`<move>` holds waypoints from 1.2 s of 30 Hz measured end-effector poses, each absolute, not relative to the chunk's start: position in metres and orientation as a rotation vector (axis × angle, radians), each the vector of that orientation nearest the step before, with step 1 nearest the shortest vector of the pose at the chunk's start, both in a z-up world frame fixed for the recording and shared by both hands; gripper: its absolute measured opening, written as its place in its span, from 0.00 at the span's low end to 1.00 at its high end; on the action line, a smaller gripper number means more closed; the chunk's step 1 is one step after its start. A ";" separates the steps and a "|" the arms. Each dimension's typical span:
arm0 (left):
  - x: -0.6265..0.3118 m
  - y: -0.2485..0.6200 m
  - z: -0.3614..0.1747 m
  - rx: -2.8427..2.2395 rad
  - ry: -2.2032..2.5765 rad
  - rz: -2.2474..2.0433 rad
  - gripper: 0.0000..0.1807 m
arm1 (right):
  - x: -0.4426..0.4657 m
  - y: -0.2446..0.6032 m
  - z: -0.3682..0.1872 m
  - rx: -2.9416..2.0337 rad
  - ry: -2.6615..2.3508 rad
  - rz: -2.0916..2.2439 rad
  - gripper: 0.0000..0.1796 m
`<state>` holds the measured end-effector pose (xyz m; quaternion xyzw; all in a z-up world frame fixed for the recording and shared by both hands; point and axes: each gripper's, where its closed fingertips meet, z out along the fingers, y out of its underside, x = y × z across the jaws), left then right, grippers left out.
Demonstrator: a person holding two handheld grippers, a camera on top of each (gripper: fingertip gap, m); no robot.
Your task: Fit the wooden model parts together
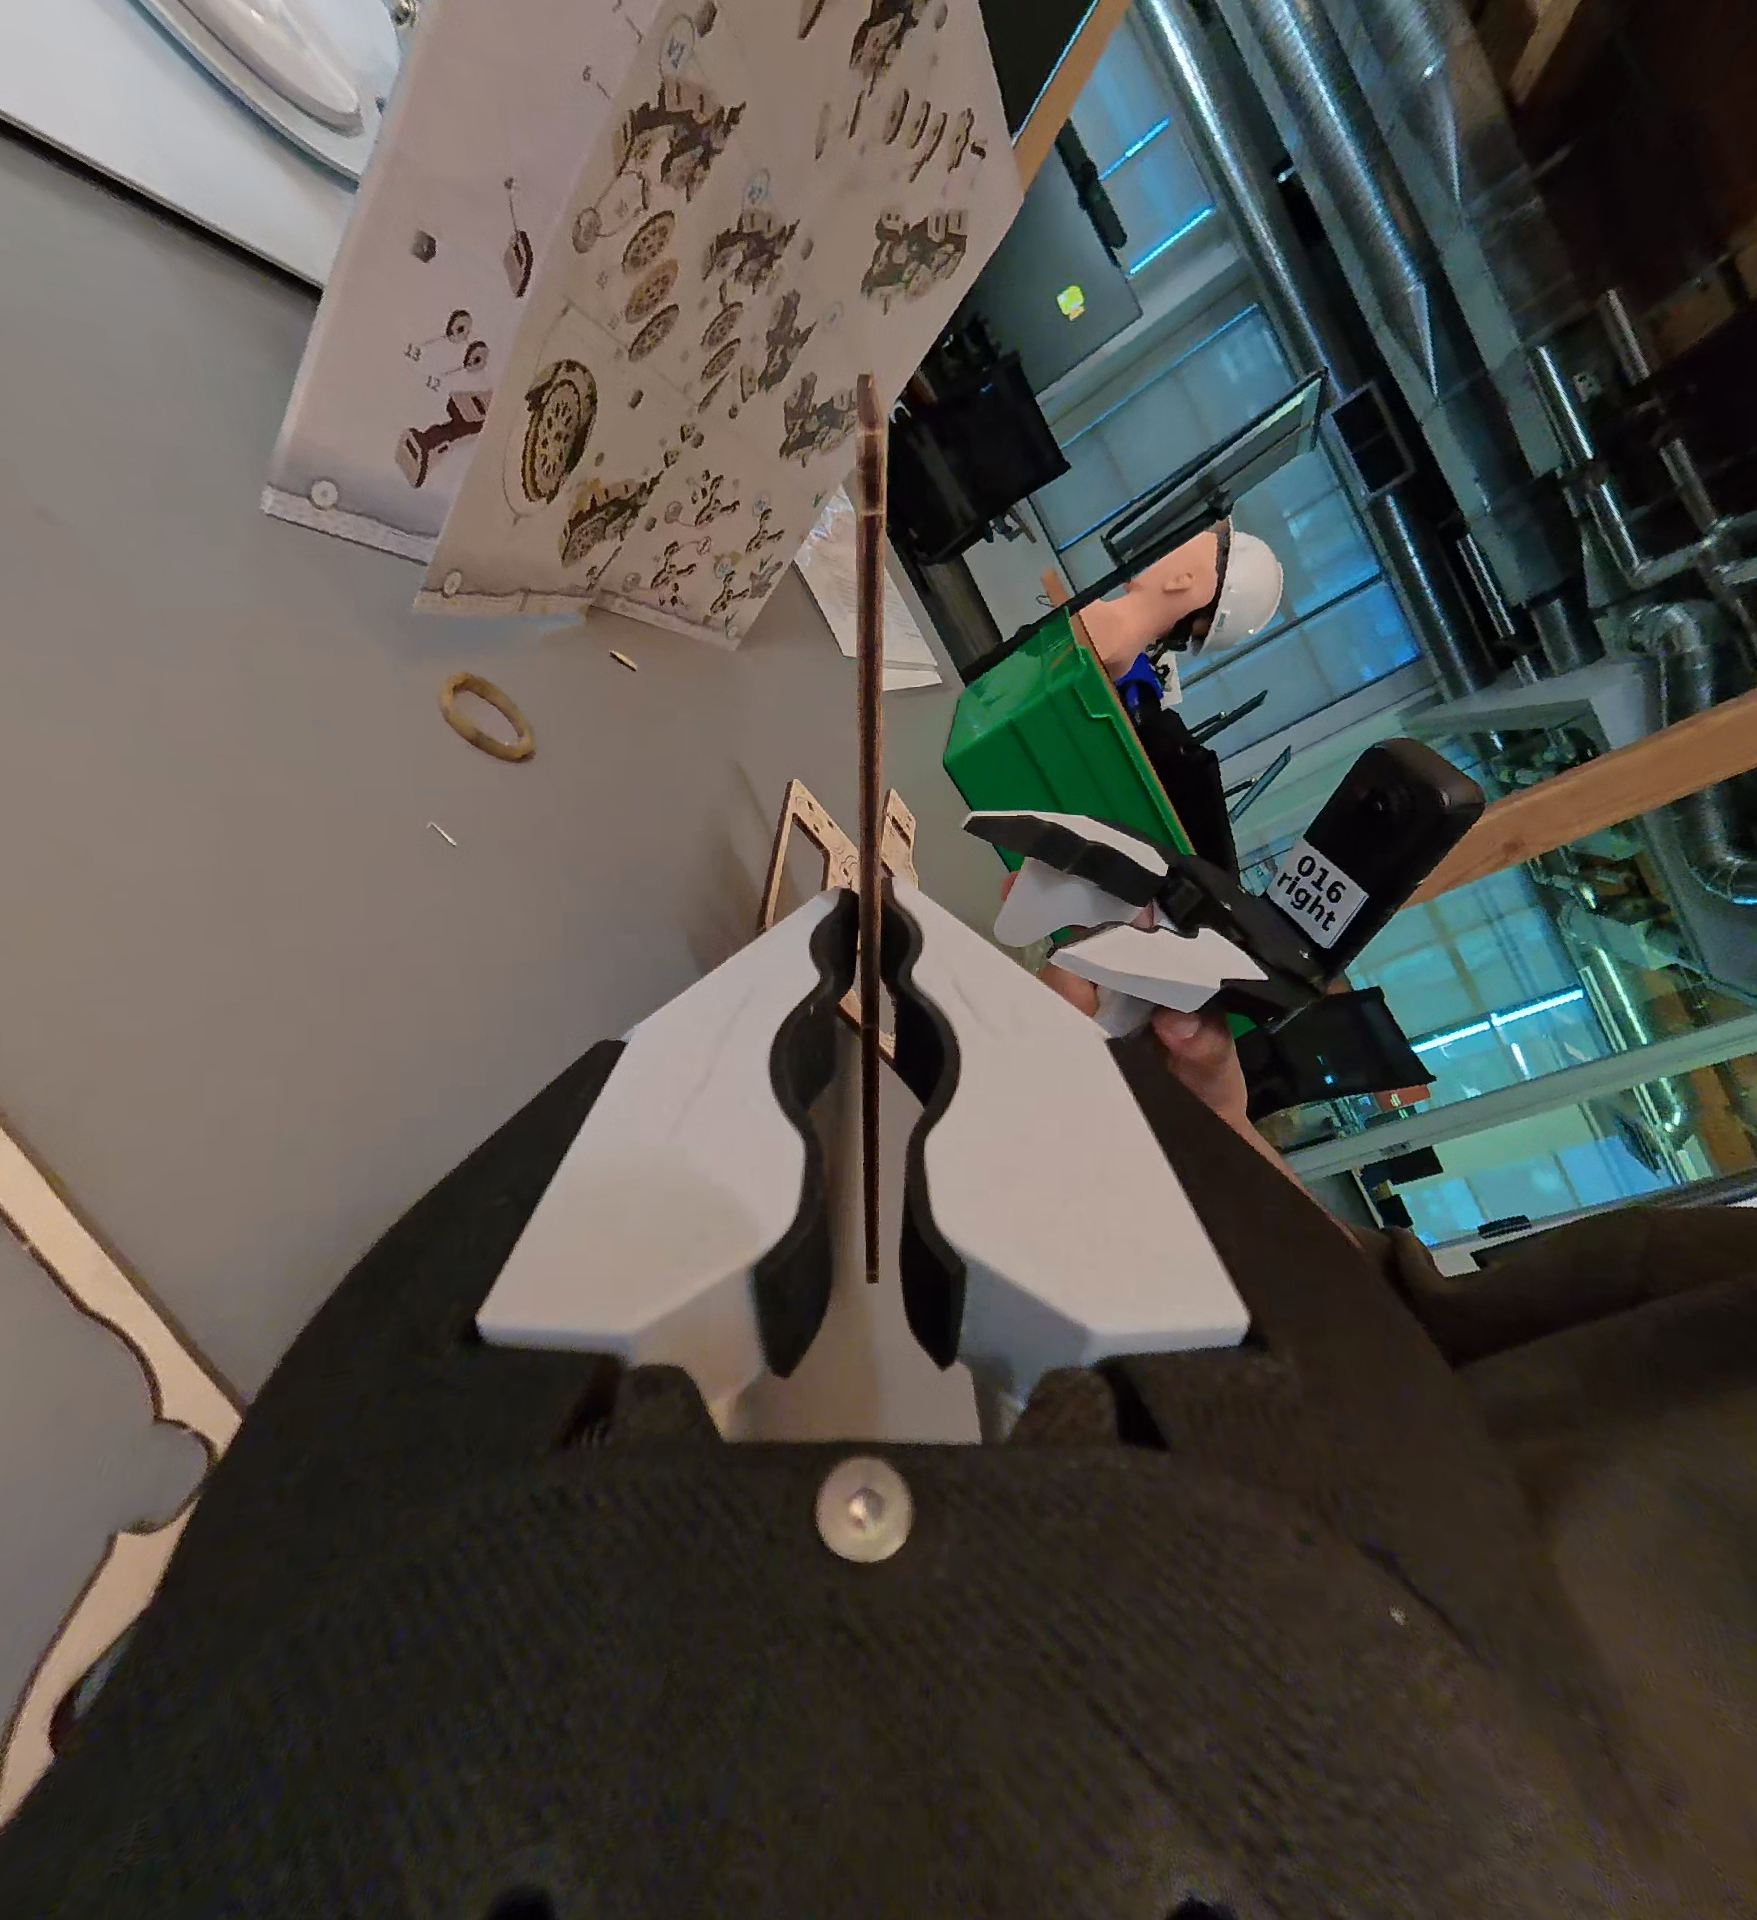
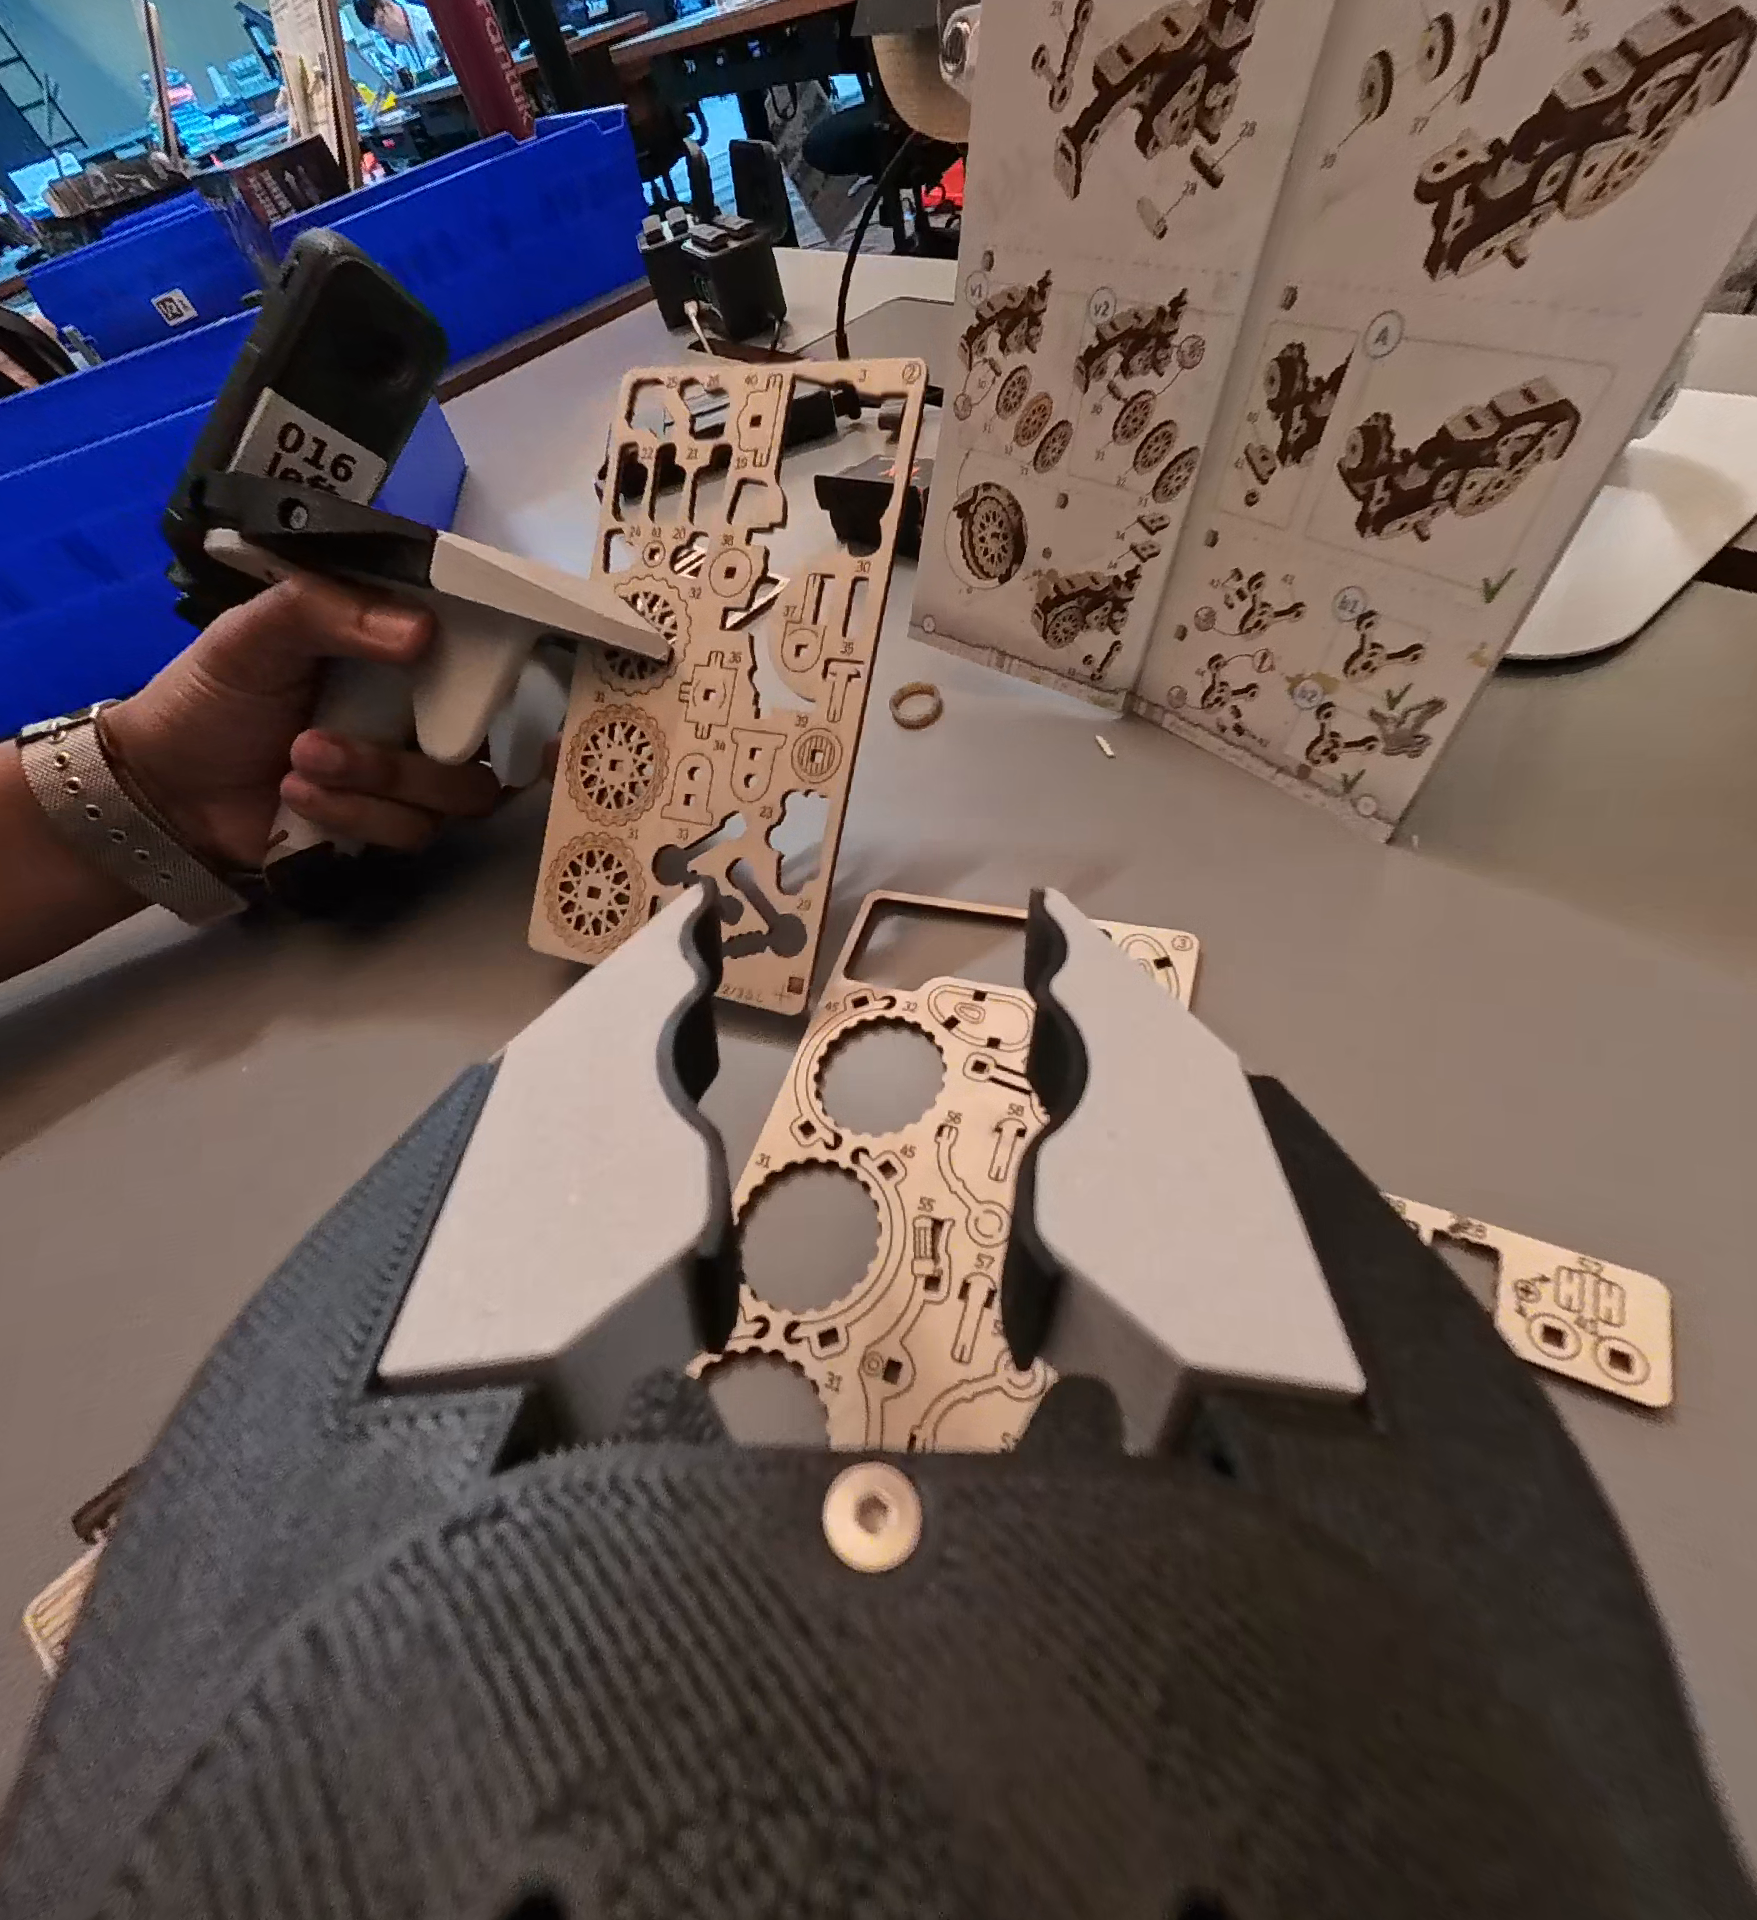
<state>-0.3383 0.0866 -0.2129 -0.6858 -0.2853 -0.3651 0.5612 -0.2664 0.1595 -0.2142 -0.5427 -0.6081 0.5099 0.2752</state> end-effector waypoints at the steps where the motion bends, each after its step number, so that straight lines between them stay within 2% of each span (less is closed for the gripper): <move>1: -0.338 0.087 -0.213 -1.615 -0.672 -0.867 0.00 | -0.266 0.160 -0.214 -1.460 -1.634 1.373 0.32; 15: -0.307 0.088 -0.211 -1.695 -0.490 -0.974 0.00 | -0.265 0.145 -0.213 -1.468 -1.670 1.486 0.31; 23: -0.284 0.089 -0.212 -1.760 -0.358 -0.986 0.00 | -0.263 0.134 -0.213 -1.452 -1.714 1.536 0.25; 36: -0.281 0.090 -0.211 -1.754 -0.340 -1.000 0.00 | -0.262 0.132 -0.214 -1.446 -1.728 1.535 0.23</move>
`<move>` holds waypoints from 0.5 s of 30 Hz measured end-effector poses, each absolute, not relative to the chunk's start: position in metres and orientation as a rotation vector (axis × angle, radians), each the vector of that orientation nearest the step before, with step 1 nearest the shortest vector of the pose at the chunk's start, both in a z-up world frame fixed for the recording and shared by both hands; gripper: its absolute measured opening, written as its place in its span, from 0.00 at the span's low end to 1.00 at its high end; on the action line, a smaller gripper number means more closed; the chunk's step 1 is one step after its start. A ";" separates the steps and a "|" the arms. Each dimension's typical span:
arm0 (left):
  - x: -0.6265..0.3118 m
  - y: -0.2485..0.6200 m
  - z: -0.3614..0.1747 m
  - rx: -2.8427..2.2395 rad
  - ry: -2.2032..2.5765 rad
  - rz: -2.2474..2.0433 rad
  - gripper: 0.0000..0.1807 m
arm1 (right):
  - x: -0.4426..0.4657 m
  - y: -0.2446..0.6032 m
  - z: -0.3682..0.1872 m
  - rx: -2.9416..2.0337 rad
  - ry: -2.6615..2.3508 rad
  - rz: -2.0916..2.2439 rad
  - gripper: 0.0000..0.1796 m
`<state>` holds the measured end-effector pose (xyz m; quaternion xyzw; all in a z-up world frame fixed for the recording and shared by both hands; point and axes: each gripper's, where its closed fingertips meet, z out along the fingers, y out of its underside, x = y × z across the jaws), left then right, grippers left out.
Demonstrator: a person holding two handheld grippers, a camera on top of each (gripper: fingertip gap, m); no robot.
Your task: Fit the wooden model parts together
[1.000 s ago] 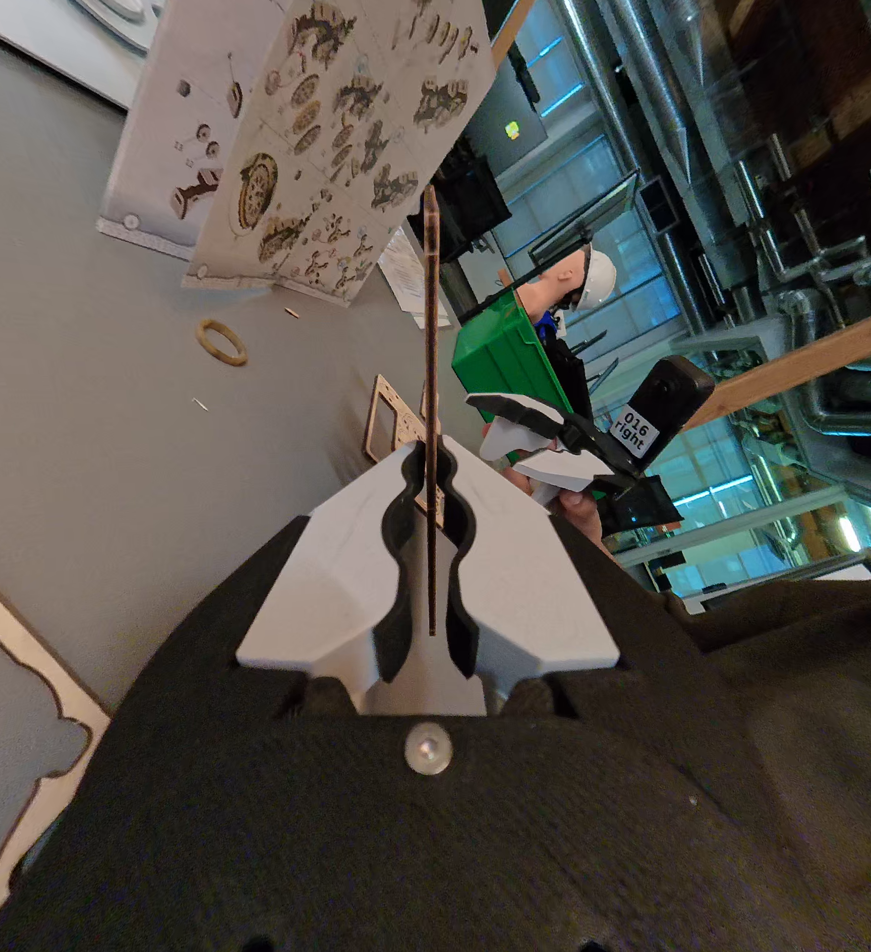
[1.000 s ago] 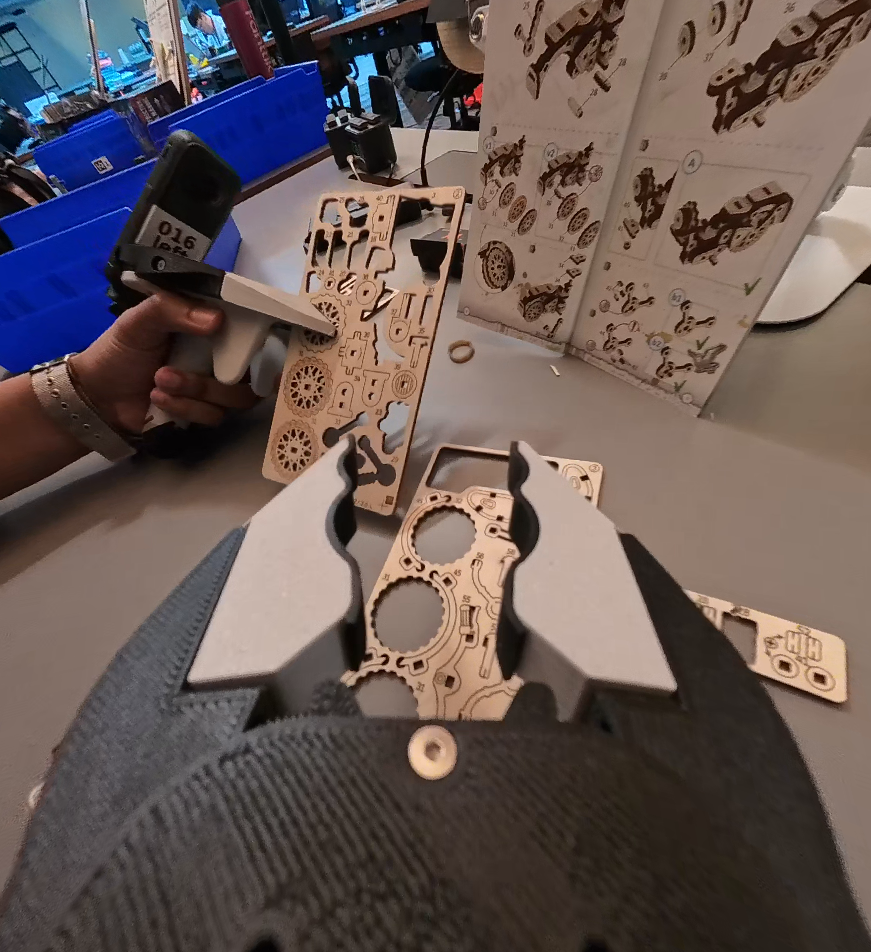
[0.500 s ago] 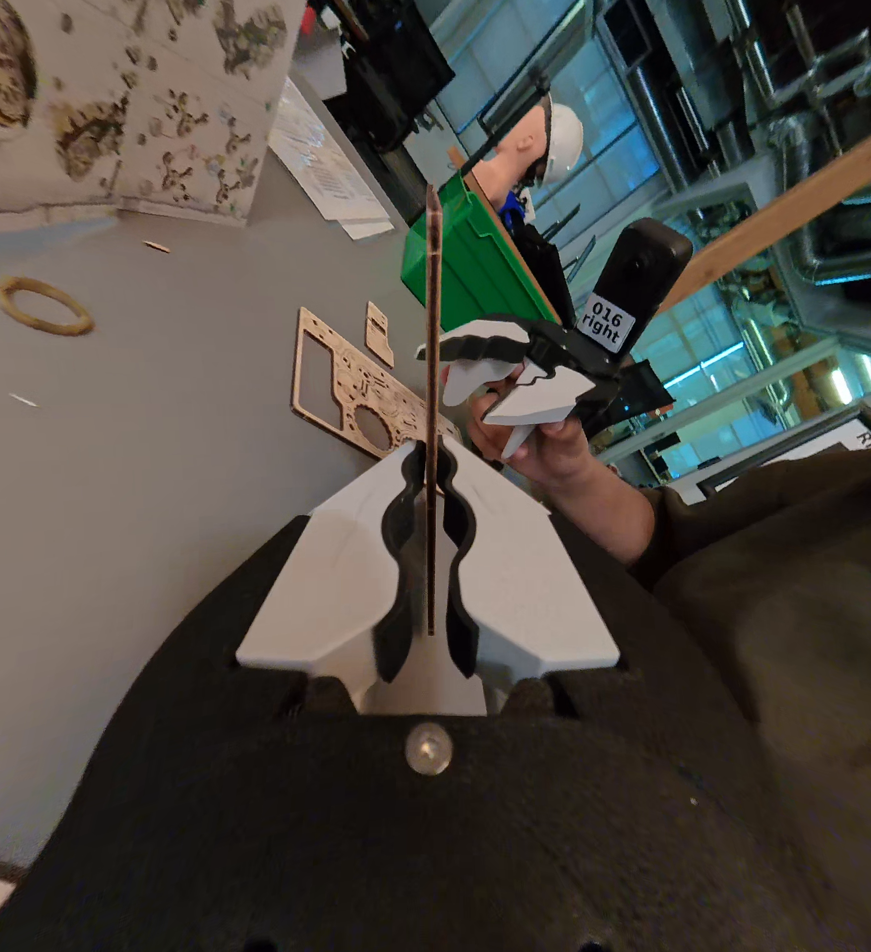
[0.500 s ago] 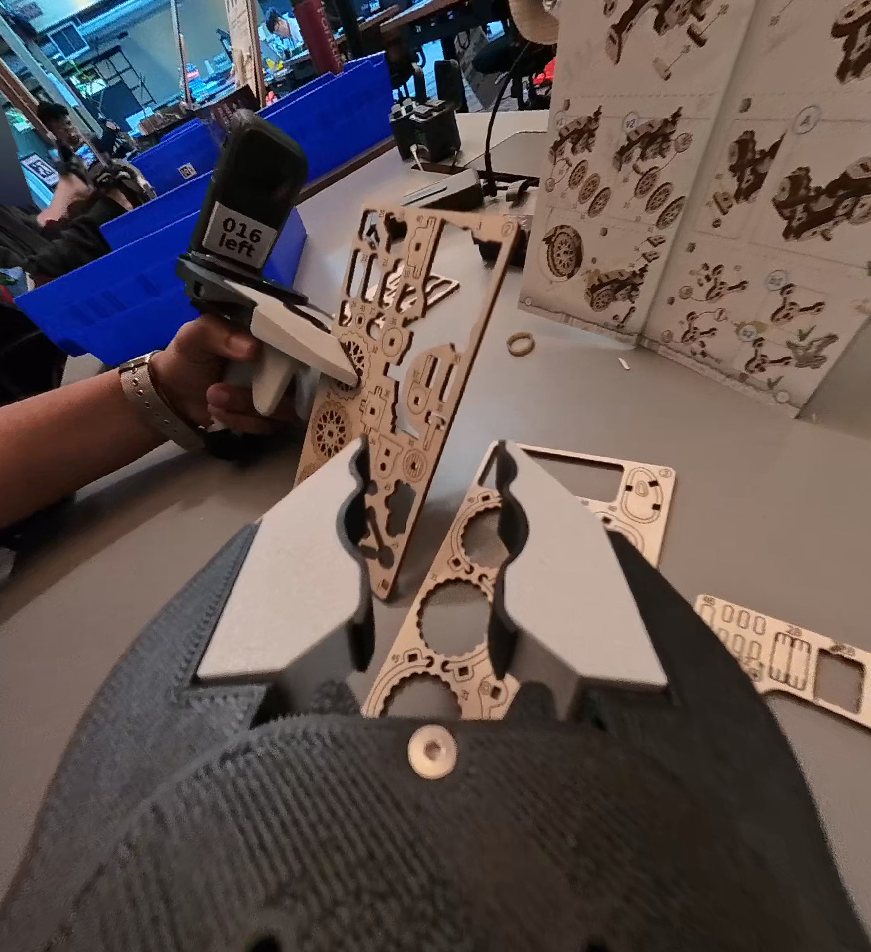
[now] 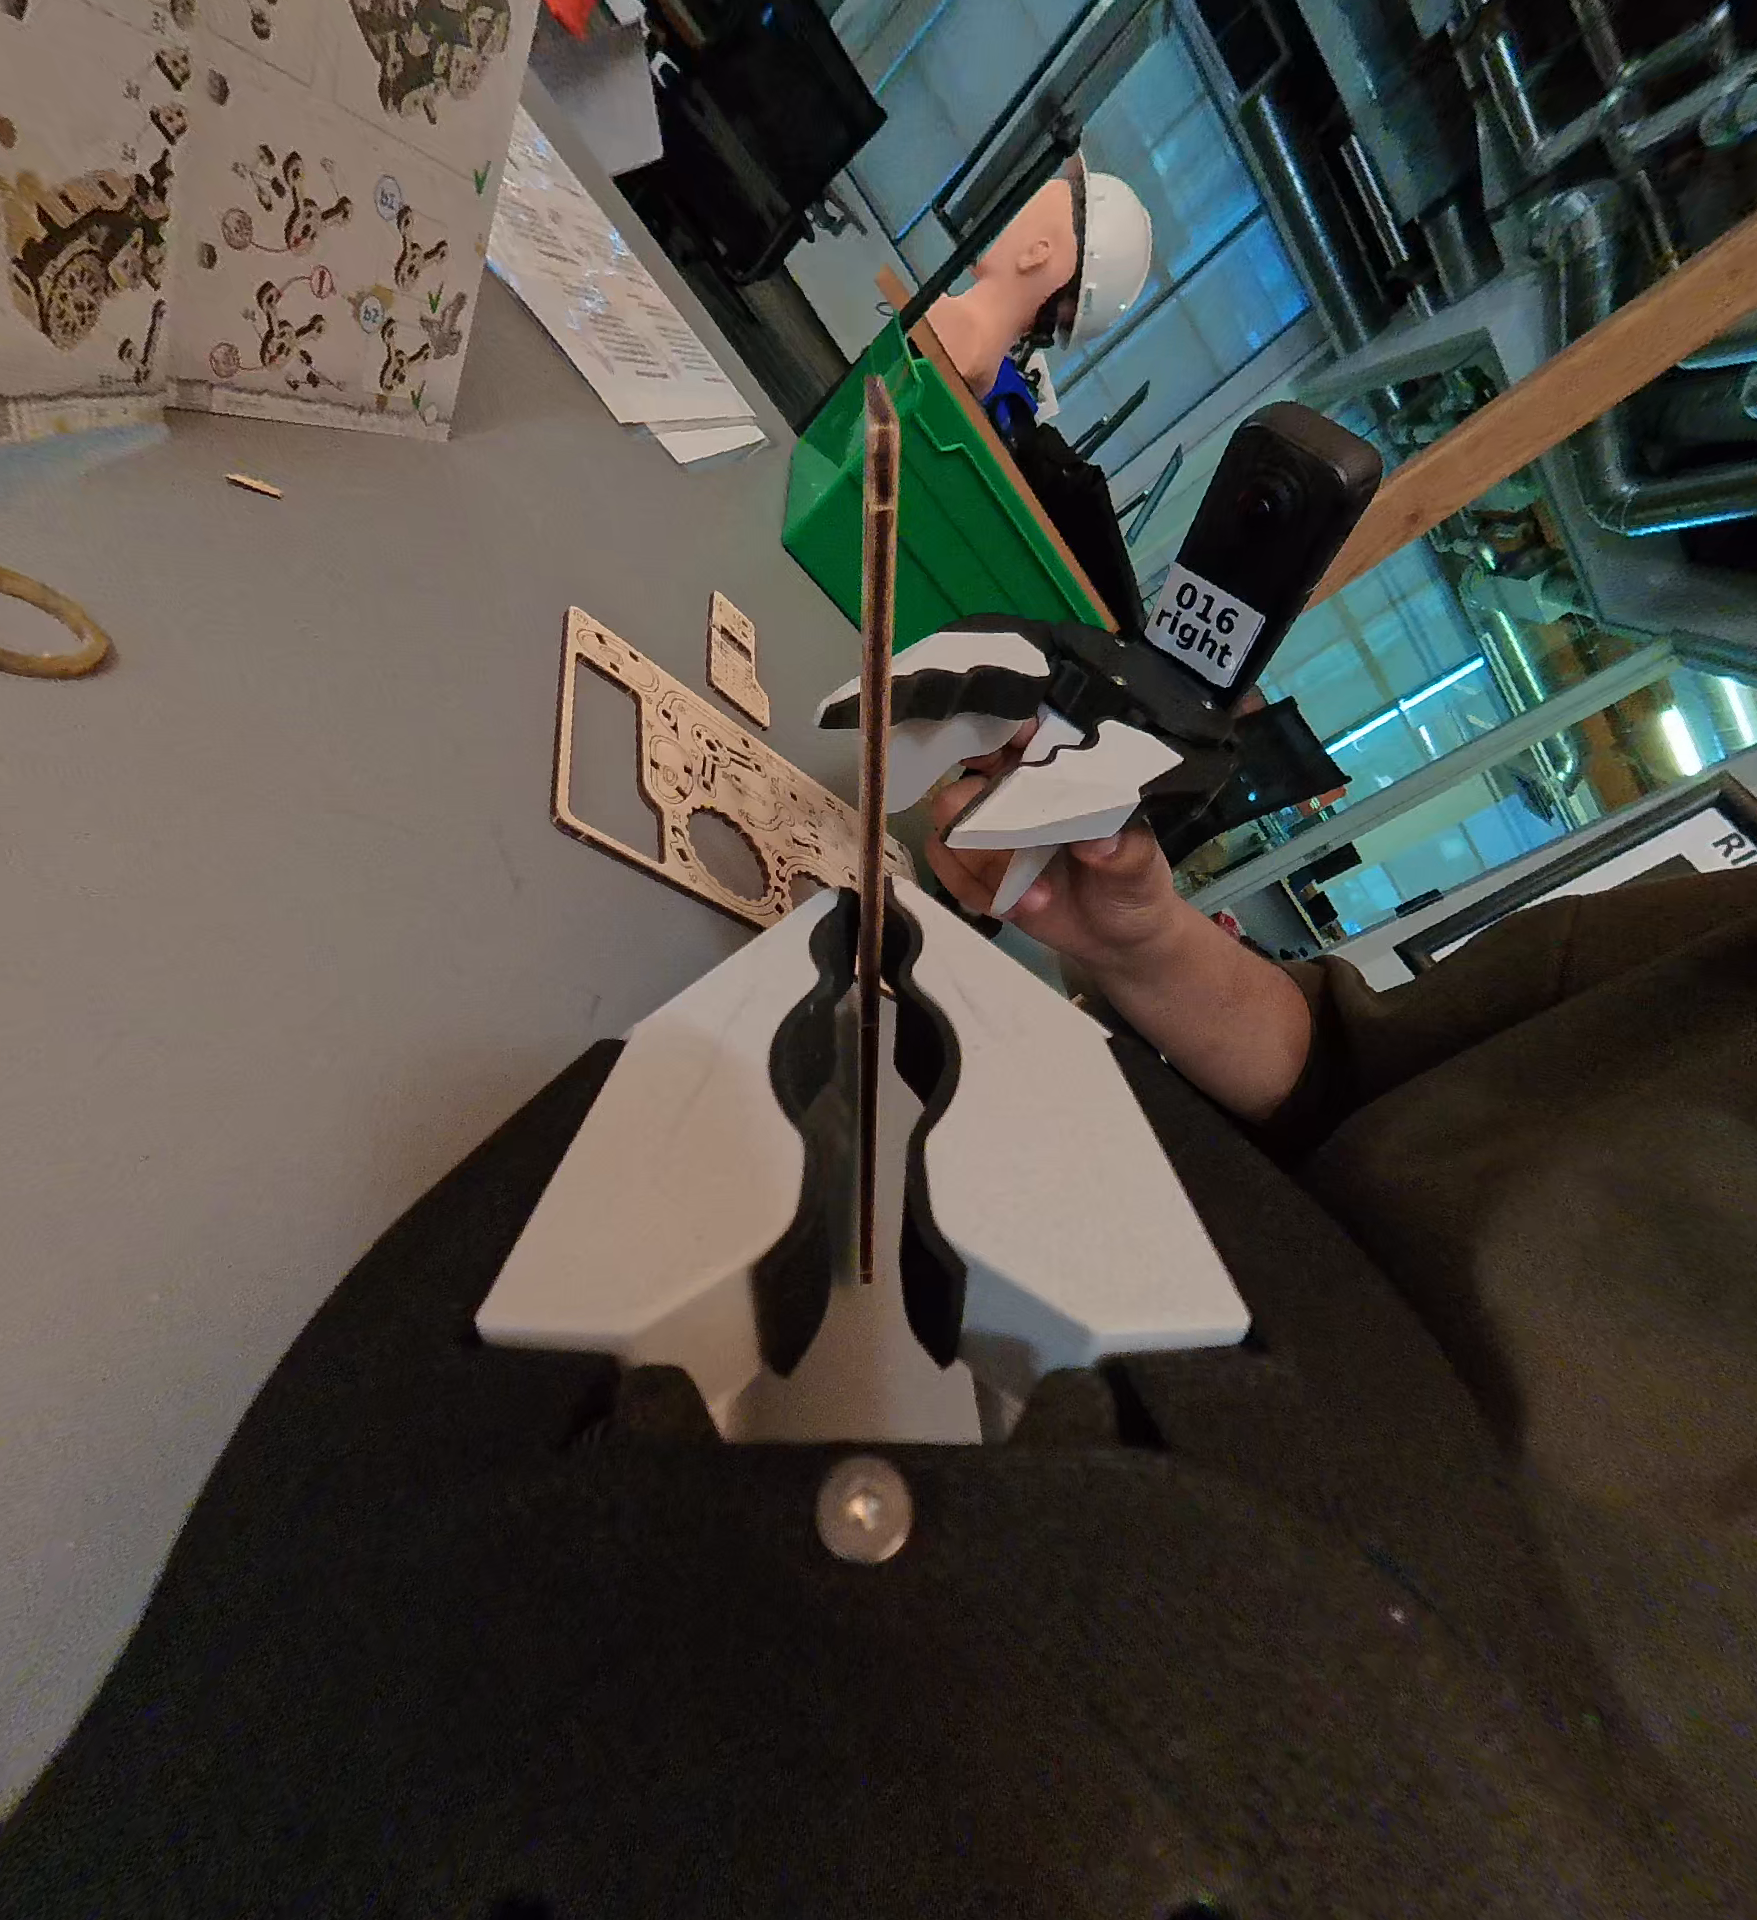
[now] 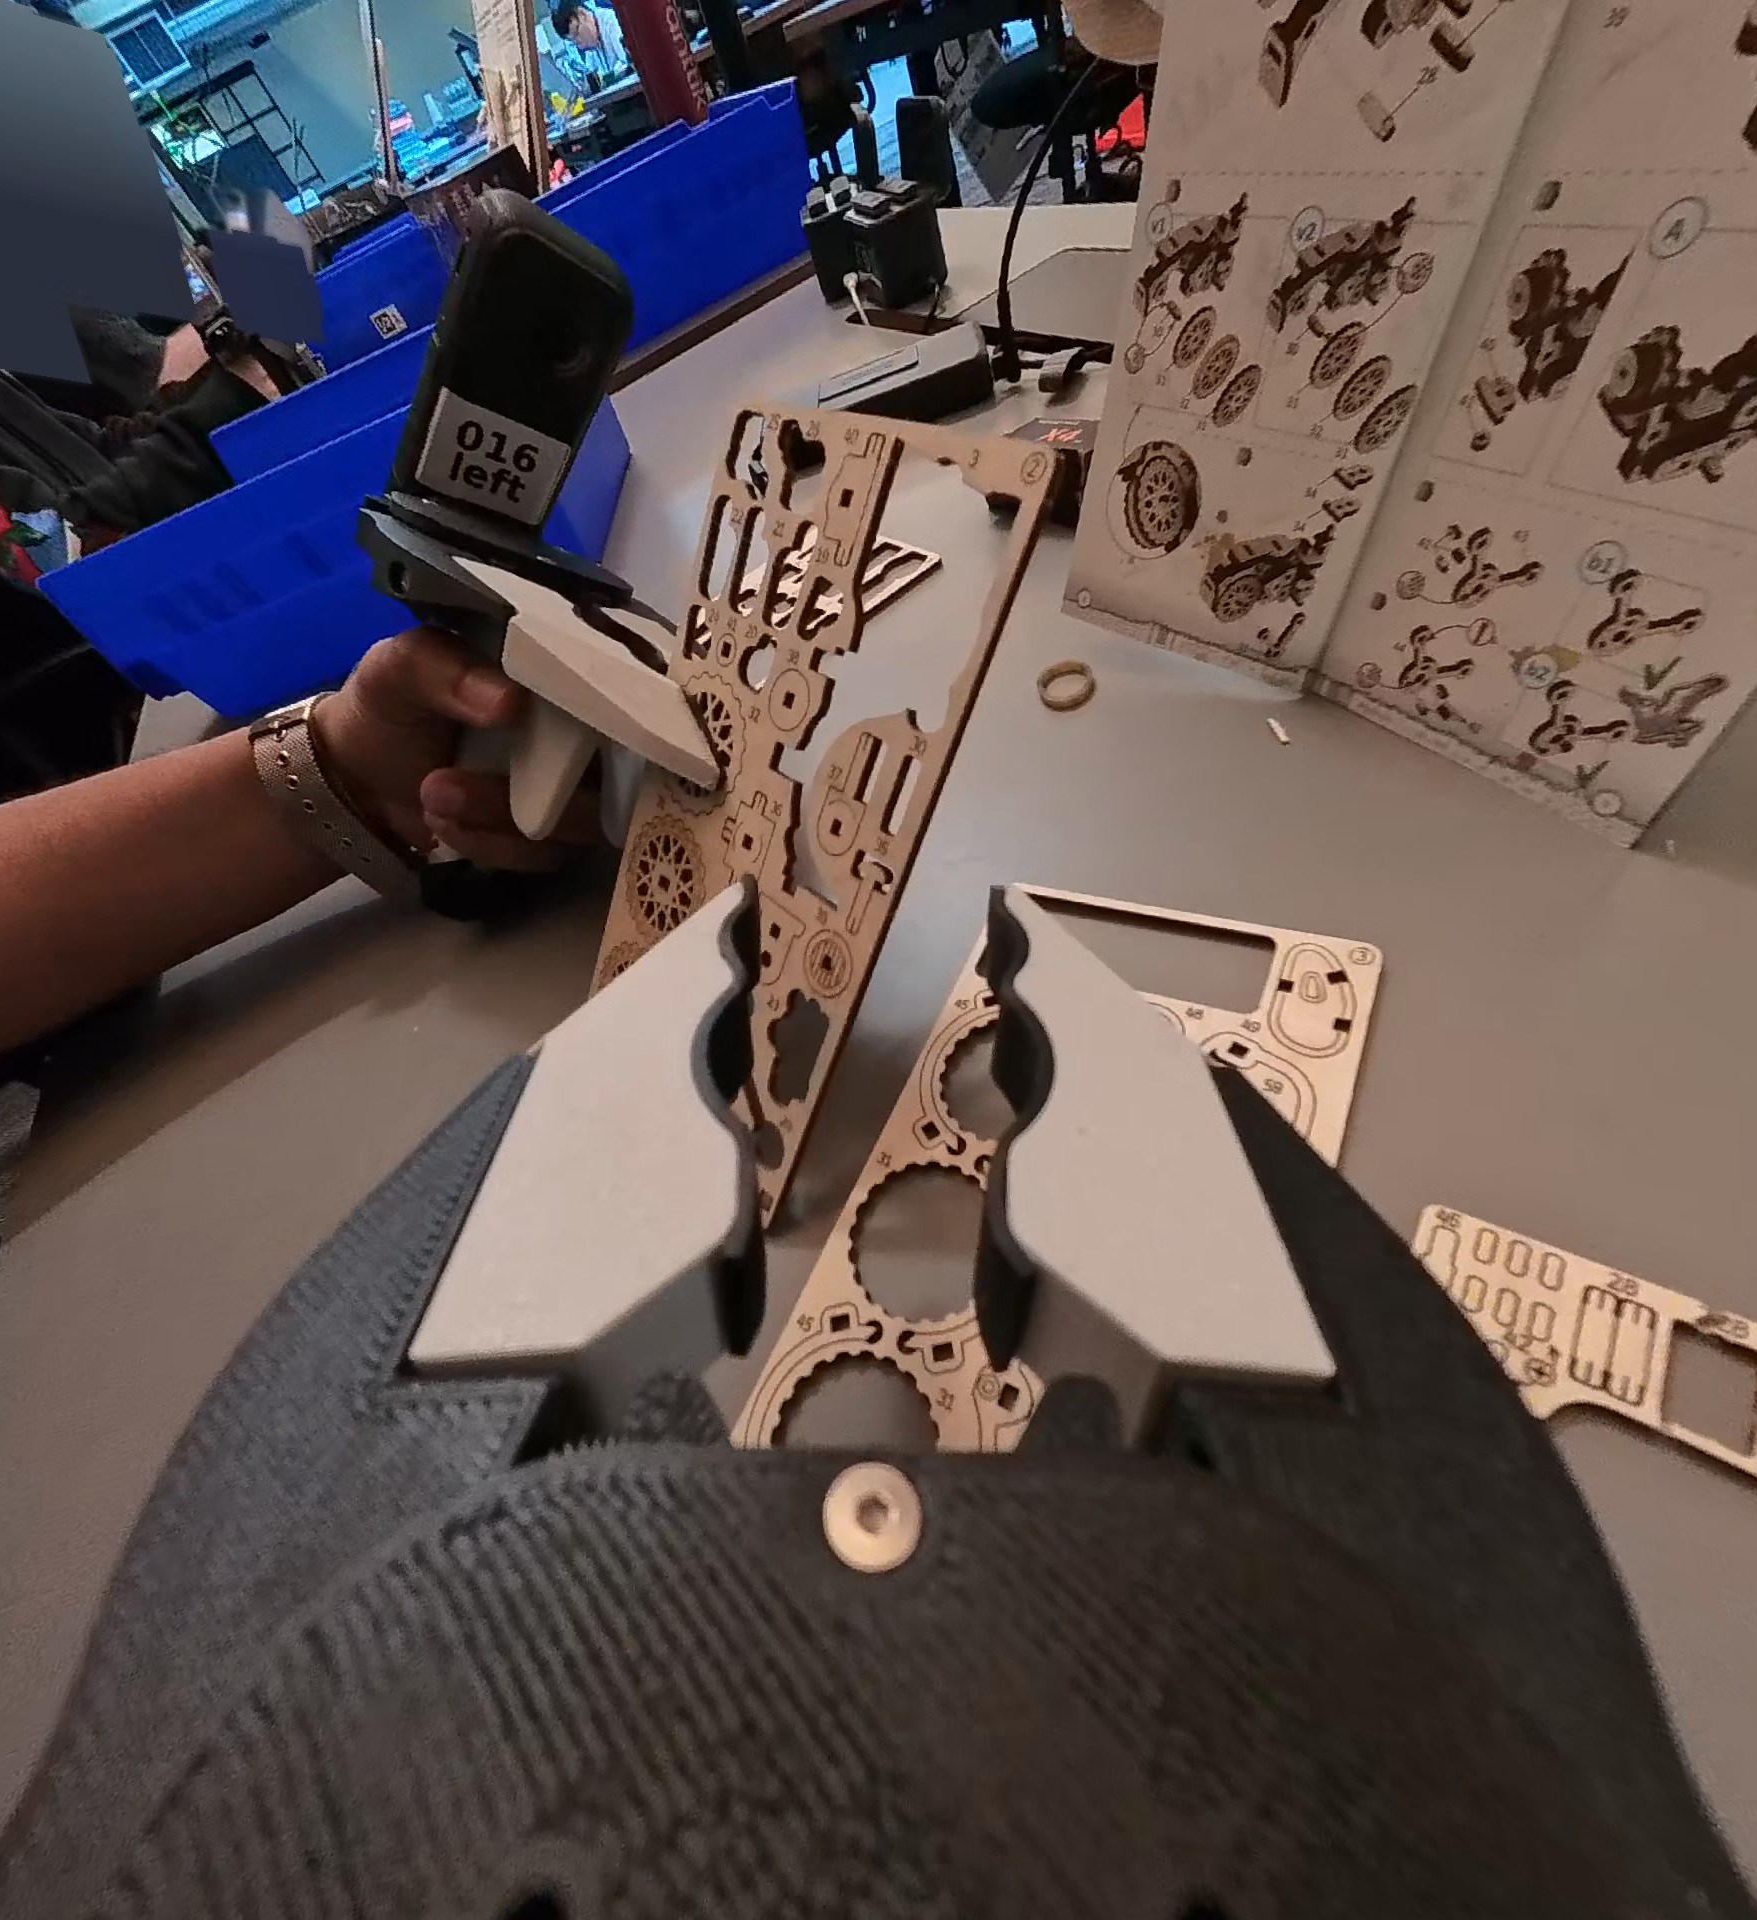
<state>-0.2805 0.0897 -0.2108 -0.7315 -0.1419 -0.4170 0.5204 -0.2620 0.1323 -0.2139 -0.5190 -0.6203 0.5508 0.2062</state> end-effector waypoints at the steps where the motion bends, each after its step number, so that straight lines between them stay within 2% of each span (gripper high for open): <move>1: -0.280 0.090 -0.211 -1.754 -0.340 -1.000 0.00 | -0.262 0.132 -0.214 -1.446 -1.728 1.535 0.23; 15: -0.280 0.090 -0.211 -1.757 -0.340 -0.999 0.00 | -0.262 0.132 -0.214 -1.448 -1.728 1.536 0.23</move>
